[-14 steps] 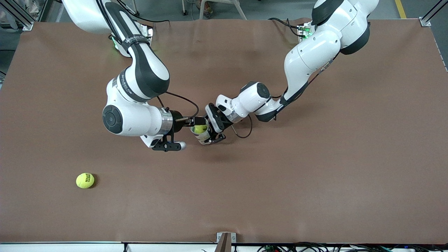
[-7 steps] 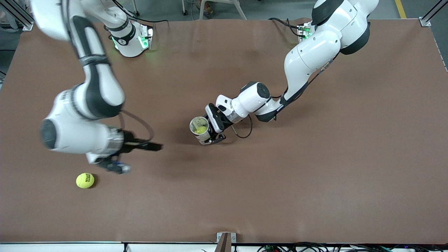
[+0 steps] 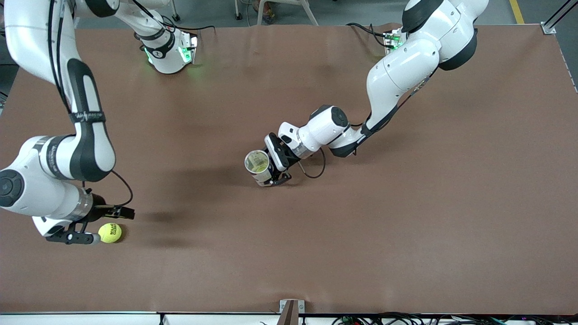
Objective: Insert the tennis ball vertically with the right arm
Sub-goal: 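Move the right gripper to the second tennis ball and grasp it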
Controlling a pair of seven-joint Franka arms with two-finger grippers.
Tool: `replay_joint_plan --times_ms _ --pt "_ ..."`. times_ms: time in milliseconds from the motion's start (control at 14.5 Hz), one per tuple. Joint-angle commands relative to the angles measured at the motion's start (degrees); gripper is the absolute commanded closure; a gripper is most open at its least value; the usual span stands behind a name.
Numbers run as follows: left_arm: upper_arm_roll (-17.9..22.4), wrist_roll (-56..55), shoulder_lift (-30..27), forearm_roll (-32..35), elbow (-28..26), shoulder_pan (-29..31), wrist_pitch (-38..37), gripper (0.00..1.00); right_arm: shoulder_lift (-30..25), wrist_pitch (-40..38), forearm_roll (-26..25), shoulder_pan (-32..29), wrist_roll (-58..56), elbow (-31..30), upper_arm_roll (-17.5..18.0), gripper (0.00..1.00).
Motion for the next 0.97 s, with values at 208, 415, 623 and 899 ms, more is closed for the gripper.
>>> replay_joint_plan --times_ms 208,415,623,899 --pt "0.59 0.24 -0.11 -0.51 0.56 -1.39 0.07 0.22 4.74 8.48 -4.09 -1.95 -4.61 0.00 1.00 0.00" --pt "0.59 0.24 -0.11 -0.51 0.56 -1.39 0.07 0.22 8.07 15.75 -6.04 -3.71 -6.63 0.44 1.00 0.00" --pt "0.59 0.06 -0.11 -0.68 0.56 -1.83 0.07 0.22 8.70 18.42 -5.95 -4.67 -10.41 0.44 1.00 0.00" --pt "0.68 0.06 -0.02 -1.12 1.26 -2.62 0.07 0.22 9.58 21.21 -5.34 -5.91 -11.56 0.00 1.17 0.00"
